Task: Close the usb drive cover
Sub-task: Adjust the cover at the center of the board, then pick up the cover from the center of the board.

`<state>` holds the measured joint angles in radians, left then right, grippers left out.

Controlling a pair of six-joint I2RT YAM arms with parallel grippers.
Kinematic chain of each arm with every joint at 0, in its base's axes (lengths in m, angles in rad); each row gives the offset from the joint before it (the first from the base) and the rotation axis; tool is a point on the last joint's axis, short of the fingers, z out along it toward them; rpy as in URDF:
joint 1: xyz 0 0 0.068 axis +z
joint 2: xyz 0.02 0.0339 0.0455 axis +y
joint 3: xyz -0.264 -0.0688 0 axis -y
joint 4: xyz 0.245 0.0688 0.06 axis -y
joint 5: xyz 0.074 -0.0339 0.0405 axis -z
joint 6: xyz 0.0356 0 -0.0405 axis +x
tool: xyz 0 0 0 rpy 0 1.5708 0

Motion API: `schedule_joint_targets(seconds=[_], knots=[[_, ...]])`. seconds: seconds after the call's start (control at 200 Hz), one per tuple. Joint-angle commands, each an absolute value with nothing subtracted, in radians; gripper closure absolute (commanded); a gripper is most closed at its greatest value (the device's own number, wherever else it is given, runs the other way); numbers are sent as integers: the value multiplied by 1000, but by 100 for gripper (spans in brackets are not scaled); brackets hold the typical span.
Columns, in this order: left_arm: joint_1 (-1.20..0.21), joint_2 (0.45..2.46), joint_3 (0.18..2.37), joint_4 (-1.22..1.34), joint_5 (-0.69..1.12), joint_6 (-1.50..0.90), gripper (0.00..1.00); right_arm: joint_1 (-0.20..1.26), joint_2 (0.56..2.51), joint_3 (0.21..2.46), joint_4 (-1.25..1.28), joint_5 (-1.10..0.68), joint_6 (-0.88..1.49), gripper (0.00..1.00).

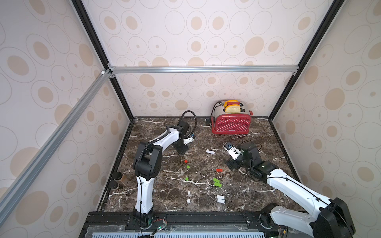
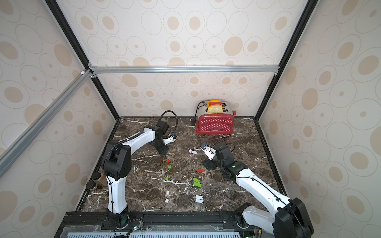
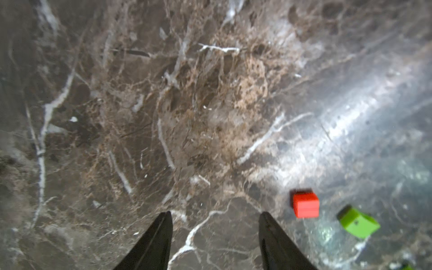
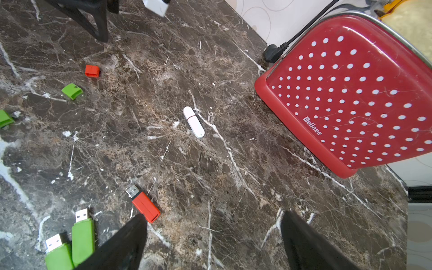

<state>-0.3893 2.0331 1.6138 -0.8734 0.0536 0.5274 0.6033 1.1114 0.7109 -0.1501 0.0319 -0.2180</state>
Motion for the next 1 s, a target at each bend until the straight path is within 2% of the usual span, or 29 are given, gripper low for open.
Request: schedule_joint_targets(seconds=[0.0,0.13,0.29,0.451,0.561,0.791,0.997], knots=[[-386,1925,1571,-992,252,949,33,598,1113,717,-158,29,-217,7],[-354,1920,1560,-1096,366,1256,33,598,1118,720,-160,26,-219,6],[-347,1965,1571,-1157,397,1515,33,598,1114,715,-158,23,-218,6],[-349,2035,1609,-1099,389,1513,44,599,1112,713,-158,25,-218,7],[-349,2060,1594,-1053,369,1542,47,598,1114,713,-156,25,-218,7],[-355,2056,1527,-907,376,1566,45,599,1126,718,-158,19,-216,6],[-368,2079,1512,-893,351,1607,46,599,1126,718,-159,18,-216,7]])
